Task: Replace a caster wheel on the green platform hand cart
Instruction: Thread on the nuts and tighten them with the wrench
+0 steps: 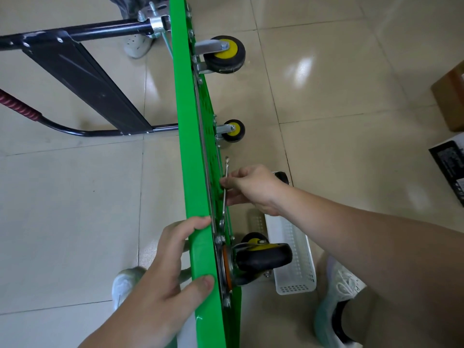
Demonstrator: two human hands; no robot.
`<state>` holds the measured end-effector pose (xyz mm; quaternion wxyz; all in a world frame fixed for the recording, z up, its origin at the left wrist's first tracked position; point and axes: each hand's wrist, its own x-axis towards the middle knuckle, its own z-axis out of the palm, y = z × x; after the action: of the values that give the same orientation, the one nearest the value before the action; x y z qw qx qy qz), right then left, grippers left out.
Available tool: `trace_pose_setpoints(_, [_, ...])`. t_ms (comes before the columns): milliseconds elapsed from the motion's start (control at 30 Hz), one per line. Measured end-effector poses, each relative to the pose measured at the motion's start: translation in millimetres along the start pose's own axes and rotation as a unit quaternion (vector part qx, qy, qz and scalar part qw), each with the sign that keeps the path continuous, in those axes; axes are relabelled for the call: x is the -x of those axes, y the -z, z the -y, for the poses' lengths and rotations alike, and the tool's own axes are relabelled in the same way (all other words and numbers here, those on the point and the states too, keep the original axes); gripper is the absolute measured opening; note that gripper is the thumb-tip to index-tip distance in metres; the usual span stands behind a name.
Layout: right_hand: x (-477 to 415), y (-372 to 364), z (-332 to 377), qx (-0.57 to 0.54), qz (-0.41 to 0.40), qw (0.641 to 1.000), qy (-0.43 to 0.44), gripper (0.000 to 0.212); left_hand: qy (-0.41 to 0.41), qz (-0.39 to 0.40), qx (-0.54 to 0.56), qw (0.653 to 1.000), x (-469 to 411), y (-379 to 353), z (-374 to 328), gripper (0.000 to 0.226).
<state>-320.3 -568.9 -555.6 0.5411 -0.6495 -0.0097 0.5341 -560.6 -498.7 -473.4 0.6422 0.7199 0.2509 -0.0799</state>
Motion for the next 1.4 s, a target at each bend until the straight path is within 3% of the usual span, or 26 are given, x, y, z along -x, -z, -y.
trace_pose_setpoints(100, [7.8, 8.5, 21.0, 0.002, -0.02, 0.996, 0.083, 0.024, 0.008, 0.004, 0.001, 1.0, 0.7, -0.7, -0.3, 0.077])
trace_pose_setpoints(233, [42.1, 4.5, 41.3, 0.036, 0.018, 0.982, 0.184, 0.021, 0.012, -0.002, -0.005, 1.0, 1.4, 0.4, 0.9, 0.078])
trace_pose_setpoints(567, [83.1, -8.8, 18.3, 0.1, 0.048, 0.961, 0.253, 0.024, -0.012, -0.026, -0.023, 0.999, 1.9, -3.7, 0.5, 0.077])
trace_pose_setpoints(1000, [66.1, -11.8, 15.3, 0.102, 0.045, 0.973, 0.201, 0.02, -0.025, -0.043, 0.021, 0.999, 5.6, -13.0, 2.8, 0.073])
trace_pose_setpoints(1400, [30.0, -2.3, 6.8, 0.025, 0.041, 0.997, 0.063, 0.031, -0.002, -0.016, 0.01, 1.0, 4.2, -7.2, -0.6, 0.076])
